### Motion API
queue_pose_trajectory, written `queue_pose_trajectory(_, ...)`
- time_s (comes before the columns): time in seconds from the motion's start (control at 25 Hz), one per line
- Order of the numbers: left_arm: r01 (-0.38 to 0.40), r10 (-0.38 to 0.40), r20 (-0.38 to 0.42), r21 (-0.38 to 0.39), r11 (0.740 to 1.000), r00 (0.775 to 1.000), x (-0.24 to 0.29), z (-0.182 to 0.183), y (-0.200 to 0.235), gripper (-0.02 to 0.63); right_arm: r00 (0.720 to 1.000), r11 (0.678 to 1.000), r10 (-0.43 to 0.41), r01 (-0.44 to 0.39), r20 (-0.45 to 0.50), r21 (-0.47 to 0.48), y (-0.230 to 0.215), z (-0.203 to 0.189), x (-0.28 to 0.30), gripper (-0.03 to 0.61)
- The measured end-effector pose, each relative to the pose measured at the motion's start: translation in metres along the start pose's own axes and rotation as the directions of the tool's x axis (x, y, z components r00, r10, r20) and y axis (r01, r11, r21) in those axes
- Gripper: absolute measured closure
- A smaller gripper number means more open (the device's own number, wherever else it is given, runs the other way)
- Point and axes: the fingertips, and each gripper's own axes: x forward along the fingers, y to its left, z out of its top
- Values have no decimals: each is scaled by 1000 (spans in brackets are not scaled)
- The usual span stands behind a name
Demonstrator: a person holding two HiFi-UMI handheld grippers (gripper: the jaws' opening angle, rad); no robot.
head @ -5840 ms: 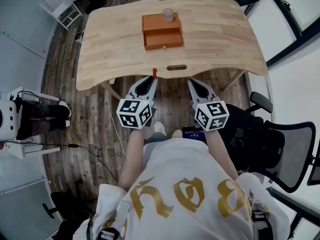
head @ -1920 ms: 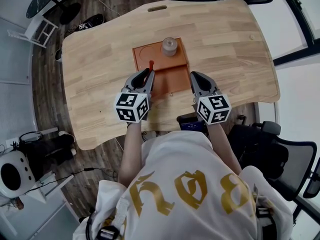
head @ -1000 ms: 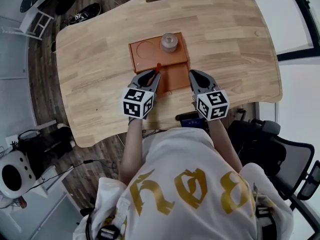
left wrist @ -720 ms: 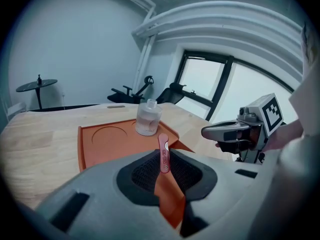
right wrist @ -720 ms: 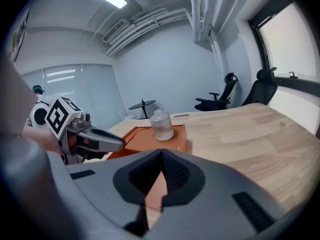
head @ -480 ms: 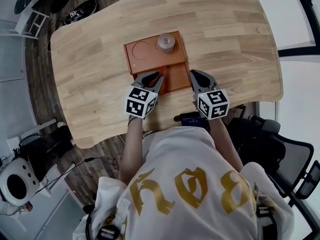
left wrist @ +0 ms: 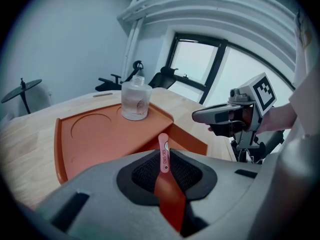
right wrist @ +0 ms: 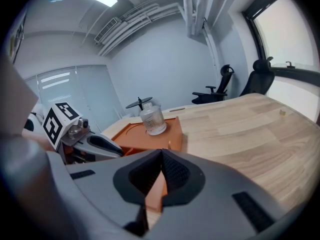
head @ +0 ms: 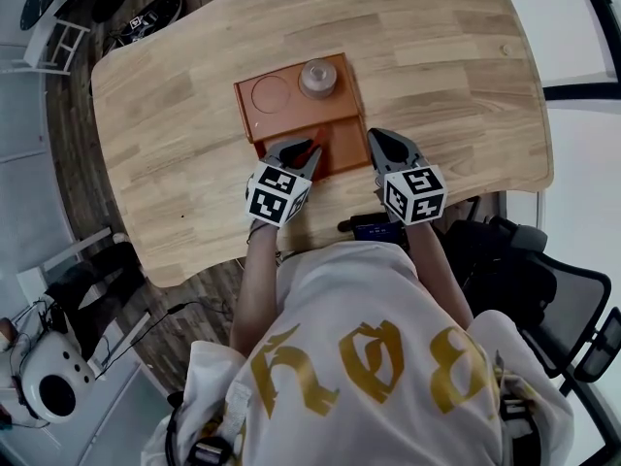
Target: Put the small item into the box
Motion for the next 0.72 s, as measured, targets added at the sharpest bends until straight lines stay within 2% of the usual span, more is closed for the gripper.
queue_pose_trajectory(0.44, 38, -38, -74, 8, 999, 997, 15, -10, 1, 552, 1000, 999, -4, 5, -30, 32, -5, -9, 7, 566)
queue_pose_trajectory(0.72, 50, -48, -169, 4, 999, 984, 27, -27, 1, 552, 999, 999, -10, 11, -37, 46, -11, -12, 9, 566)
